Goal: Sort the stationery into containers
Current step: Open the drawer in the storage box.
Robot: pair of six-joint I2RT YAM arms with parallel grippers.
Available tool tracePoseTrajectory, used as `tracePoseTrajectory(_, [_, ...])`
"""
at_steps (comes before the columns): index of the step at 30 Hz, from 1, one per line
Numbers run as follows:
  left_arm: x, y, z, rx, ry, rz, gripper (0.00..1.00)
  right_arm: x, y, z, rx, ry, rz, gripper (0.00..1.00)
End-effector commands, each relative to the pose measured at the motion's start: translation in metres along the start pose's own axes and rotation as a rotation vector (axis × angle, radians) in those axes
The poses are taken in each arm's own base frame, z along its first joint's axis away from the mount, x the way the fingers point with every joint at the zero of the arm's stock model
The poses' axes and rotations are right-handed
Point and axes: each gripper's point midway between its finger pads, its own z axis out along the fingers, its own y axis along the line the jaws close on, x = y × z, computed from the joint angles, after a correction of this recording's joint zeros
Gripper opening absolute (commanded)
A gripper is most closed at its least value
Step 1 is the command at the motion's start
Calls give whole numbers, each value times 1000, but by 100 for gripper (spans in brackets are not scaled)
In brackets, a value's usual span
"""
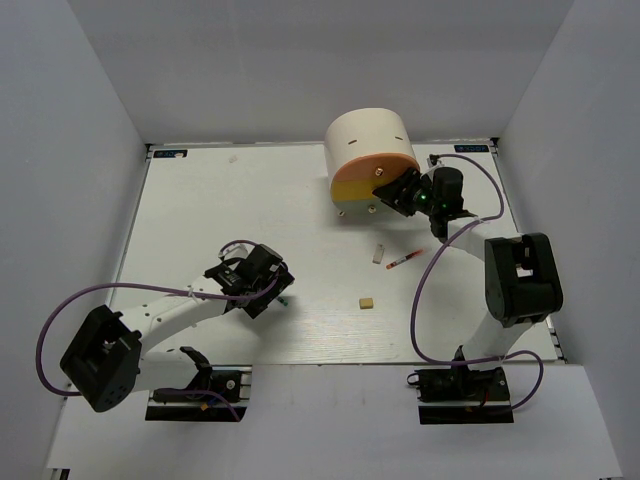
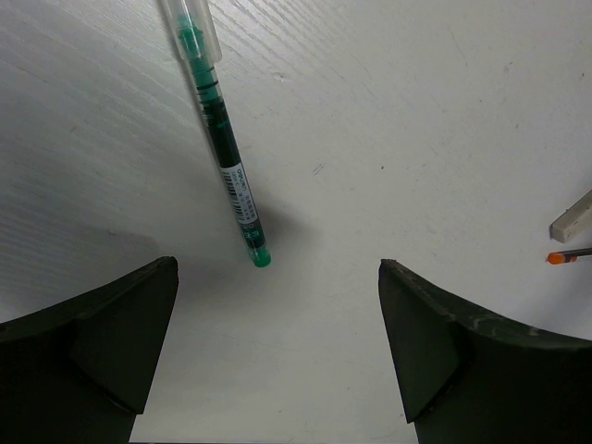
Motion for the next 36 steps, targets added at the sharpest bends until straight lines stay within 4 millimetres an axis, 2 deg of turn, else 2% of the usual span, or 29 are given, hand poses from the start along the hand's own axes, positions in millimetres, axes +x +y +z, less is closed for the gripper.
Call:
tracePoseTrajectory(1, [-3,-9,-4,17,-1,-14,99,-14,10,6,-29,-54,13,52])
tracePoseTrajectory(7, [-4,-12,-4,17,-1,-14,99,-13,14,9,-39,-56,53,51])
tracePoseTrajectory(10, [-3,-10,-2,8,0,-11,99,-12,18,11,-37,-58,74,45])
tracePoseTrajectory(14, [-4,-12,-4,8,0,-11,99,-10,23,13,-38,-61,90,30])
tracePoseTrajectory(15, [-3,-10,-2,0,2,-9,99,-9,25,13,-39,-62,92,23])
tracePoseTrajectory(18, [-1,-11,-2,1,11,-9,99,-7,25,11,-38,-59,97,16])
tracePoseTrajectory(21, [0,-9,0,-8,13,-6,99,3,20,5,-28,-38,109,14])
tracePoseTrajectory(23, [-1,-12,0,1,11,-19,99,6,23,-1,-35,-33,108,14])
tracePoseTrajectory(24, [-1,-12,0,1,11,-19,99,17,16,-6,-21,-13,123,14])
tracePoseTrajectory(26, [0,-10,2,-8,13,-17,99,20,17,-14,-23,-12,125,14])
tracePoseTrajectory(27, [0,-13,2,1,11,-19,99,31,11,-20,-8,3,134,14])
tracePoseTrajectory(30, [-3,-10,5,-13,-8,-17,97,44,7,-32,2,19,145,16])
tracePoseTrajectory(36, [-3,-7,15,-57,-18,-5,95,53,7,-46,0,29,158,20])
